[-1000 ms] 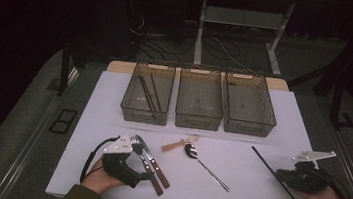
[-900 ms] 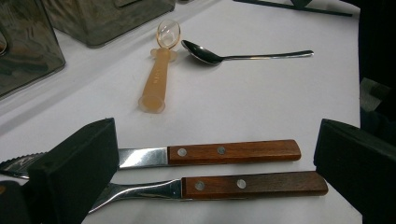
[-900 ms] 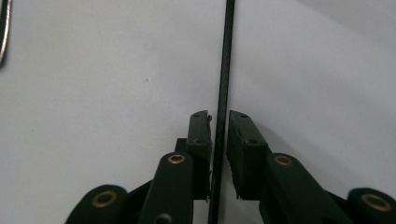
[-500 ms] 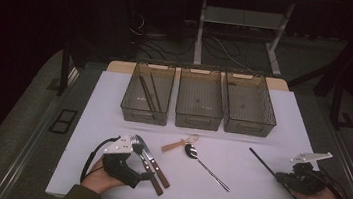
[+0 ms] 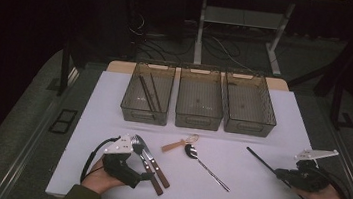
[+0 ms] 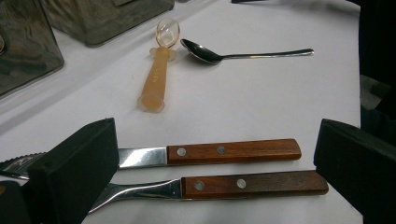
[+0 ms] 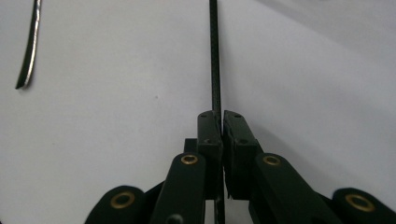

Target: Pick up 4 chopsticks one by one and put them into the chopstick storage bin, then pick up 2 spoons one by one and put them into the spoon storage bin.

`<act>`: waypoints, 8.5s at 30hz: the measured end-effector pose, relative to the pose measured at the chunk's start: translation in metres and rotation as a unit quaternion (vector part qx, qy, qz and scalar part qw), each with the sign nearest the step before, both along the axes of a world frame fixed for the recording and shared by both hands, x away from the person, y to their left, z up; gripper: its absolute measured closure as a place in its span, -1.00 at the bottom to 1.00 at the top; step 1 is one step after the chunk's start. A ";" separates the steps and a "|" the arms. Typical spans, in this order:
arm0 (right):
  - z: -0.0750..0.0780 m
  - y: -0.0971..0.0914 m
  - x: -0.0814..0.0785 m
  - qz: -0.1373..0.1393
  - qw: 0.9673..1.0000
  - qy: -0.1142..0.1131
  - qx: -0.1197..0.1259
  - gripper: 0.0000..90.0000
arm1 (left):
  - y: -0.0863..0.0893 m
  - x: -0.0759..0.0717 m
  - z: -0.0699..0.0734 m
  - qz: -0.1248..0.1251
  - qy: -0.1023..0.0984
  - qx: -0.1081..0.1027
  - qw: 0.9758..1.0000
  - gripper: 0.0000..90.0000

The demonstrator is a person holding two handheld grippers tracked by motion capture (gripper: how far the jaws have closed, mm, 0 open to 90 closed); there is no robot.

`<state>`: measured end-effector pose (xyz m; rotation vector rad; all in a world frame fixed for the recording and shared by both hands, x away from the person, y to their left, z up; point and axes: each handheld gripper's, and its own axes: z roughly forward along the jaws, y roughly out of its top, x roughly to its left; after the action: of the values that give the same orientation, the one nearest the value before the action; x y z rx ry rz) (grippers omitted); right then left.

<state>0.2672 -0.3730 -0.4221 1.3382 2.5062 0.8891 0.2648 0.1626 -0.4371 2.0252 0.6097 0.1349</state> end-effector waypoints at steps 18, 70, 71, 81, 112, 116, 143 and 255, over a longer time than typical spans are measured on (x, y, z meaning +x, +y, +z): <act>0.027 0.033 0.017 0.042 0.998 -0.037 0.035 0.92 | -0.001 0.000 0.000 0.000 0.001 0.000 1.000 -1.00; 0.099 0.239 0.152 0.071 0.988 -0.105 0.091 0.92 | -0.002 -0.001 0.001 -0.006 0.003 -0.010 1.000 -1.00; 0.100 0.246 0.155 0.071 0.988 -0.104 0.089 0.92 | -0.001 0.000 0.001 -0.008 -0.001 -0.009 1.000 -1.00; 0.096 0.302 0.189 0.067 0.990 -0.091 0.081 0.92 | -0.002 -0.001 0.001 -0.009 0.001 -0.013 1.000 -1.00; 0.067 0.404 0.266 0.017 0.999 -0.050 0.002 0.89 | -0.002 0.002 0.002 -0.015 -0.004 -0.019 1.000 -1.00; 0.071 0.401 0.266 0.017 0.998 -0.055 0.018 0.59 | -0.002 0.002 0.002 -0.015 -0.005 -0.019 1.000 -1.00; 0.081 0.314 0.209 0.067 0.991 -0.084 0.084 -0.18 | -0.003 0.001 0.001 -0.012 -0.005 -0.004 1.000 -1.00; -0.020 0.233 0.055 0.194 0.975 -0.100 0.034 0.89 | -0.003 -0.002 0.000 -0.009 -0.003 0.013 1.000 -1.00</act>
<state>0.3226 -0.1402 -0.4419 0.7350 2.6348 1.1279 0.2625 0.1601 -0.4370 2.0532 0.5884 0.1389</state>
